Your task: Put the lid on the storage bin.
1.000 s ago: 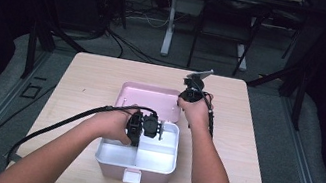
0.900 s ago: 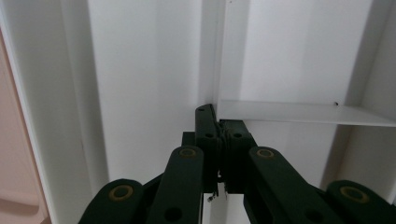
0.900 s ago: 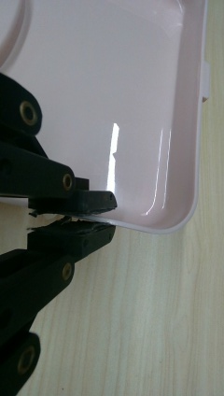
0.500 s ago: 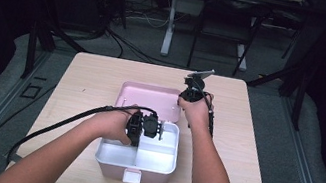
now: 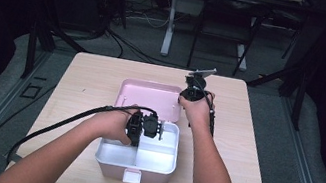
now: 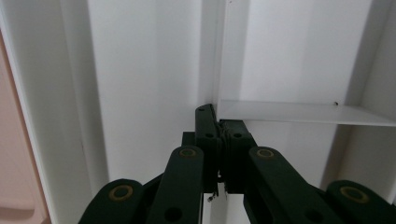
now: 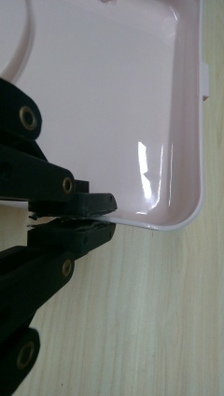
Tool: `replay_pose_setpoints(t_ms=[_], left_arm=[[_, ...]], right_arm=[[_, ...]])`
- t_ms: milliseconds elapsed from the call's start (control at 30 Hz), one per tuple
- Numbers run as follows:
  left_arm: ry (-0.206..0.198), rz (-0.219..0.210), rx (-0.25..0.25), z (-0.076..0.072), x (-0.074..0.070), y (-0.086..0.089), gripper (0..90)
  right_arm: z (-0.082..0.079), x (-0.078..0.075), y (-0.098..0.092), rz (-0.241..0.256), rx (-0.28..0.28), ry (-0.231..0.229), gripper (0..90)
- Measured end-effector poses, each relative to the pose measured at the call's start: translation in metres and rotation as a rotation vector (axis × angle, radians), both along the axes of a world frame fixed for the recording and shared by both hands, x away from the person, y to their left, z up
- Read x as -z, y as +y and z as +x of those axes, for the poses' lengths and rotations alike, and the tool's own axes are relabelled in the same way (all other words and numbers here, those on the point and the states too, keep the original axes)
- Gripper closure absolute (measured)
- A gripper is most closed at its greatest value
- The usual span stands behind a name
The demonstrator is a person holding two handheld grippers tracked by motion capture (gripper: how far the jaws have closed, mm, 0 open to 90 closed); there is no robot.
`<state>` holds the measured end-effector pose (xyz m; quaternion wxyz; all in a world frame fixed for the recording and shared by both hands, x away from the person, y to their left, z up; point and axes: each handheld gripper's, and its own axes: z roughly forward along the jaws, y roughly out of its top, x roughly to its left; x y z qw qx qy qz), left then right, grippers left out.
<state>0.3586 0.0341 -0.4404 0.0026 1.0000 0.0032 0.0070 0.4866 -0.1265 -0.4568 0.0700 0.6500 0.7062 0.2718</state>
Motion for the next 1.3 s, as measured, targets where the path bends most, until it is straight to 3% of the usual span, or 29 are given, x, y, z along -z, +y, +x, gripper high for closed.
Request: replay_pose_setpoints(t_ms=[200,467,733,1000,1300], left_arm=[[0.003,-0.005,-0.006,0.0,0.0,0.0,87.3],[-0.003,0.0,0.002,0.0,0.0,0.0,87.3],[-0.008,0.002,0.002,-0.001,0.0,0.0,87.3],[-0.01,0.004,-0.002,-0.001,0.0,0.001,87.3],[-0.023,-0.001,-0.004,-0.003,0.0,0.001,87.1]], right_arm=[[-0.008,-0.01,0.002,-0.016,0.007,-0.069,87.6],[-0.024,-0.029,-0.001,0.0,-0.002,-0.153,88.5],[-0.052,-0.054,-0.004,0.009,-0.042,-0.254,88.6],[-0.074,-0.06,-0.006,-0.003,-0.073,-0.354,88.6],[-0.099,-0.066,-0.006,-0.025,-0.105,-0.425,88.5]])
